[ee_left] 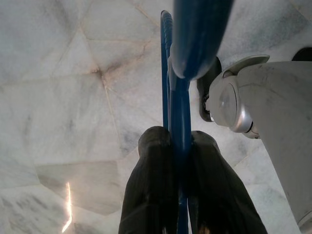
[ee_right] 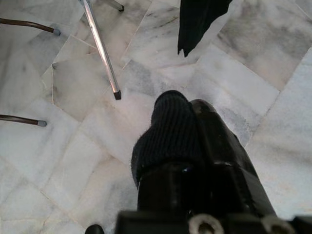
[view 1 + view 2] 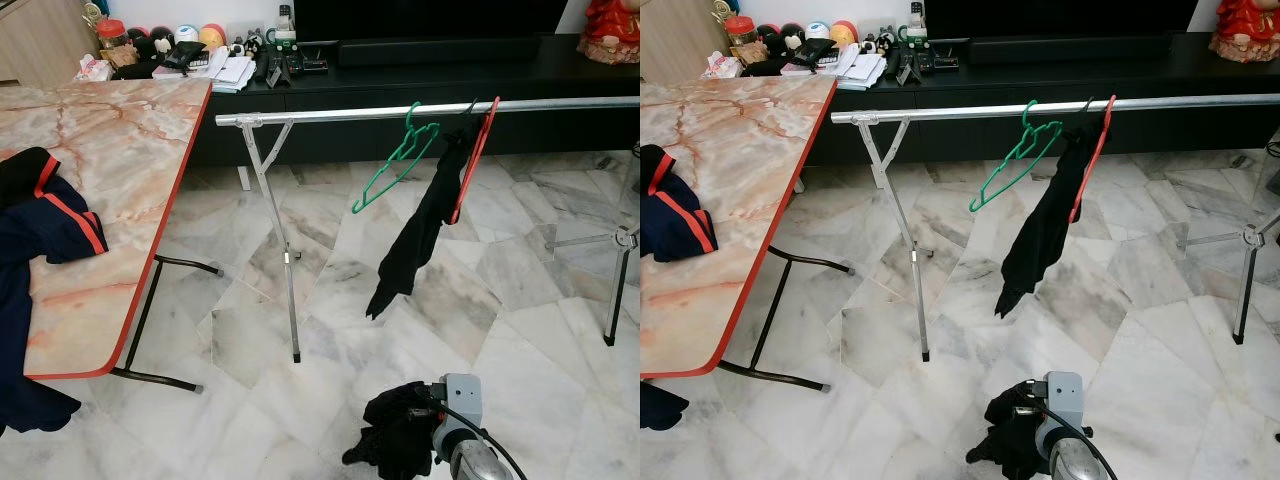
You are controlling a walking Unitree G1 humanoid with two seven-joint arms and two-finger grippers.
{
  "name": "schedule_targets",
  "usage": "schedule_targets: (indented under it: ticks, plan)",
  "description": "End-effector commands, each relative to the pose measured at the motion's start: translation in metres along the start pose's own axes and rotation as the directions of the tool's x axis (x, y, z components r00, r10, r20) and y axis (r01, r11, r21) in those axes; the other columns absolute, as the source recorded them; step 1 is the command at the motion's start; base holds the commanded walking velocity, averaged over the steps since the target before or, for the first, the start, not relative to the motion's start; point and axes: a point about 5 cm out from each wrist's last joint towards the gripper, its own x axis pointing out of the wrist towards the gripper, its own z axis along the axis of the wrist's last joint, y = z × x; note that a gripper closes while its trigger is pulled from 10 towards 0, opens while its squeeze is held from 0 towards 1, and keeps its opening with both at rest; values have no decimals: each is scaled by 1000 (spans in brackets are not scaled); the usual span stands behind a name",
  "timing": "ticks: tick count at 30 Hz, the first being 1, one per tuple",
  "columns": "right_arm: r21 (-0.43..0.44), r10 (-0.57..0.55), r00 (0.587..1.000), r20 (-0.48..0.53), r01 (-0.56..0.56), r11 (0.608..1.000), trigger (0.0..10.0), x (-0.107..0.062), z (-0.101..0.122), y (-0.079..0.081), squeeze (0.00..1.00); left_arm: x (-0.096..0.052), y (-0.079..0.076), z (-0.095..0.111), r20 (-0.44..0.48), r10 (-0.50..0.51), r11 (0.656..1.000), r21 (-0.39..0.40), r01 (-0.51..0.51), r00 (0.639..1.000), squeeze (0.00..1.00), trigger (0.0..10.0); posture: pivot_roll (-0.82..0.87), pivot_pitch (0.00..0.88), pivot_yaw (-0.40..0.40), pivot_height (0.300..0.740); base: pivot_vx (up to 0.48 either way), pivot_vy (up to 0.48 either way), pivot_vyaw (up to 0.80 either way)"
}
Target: Hang hanger
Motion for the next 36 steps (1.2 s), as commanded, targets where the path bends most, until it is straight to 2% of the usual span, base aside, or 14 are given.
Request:
schedule_targets:
  ticks: [1, 36]
  plan:
    - [-5, 2, 1000, 4, -2, 1000, 10000, -1, -1, 0, 0, -1, 1, -9, -31, 5, 1000, -5, -5, 1000, 0, 10000, -18, 175, 35, 740, -244, 0, 0]
    - [-7, 0, 1000, 9, 0, 1000, 10000, 0, 0, 0, 0, -1, -1, -7, -25, 0, 1000, -15, -1, 1000, 0, 10000, -19, 178, 32, 740, -277, 0, 0]
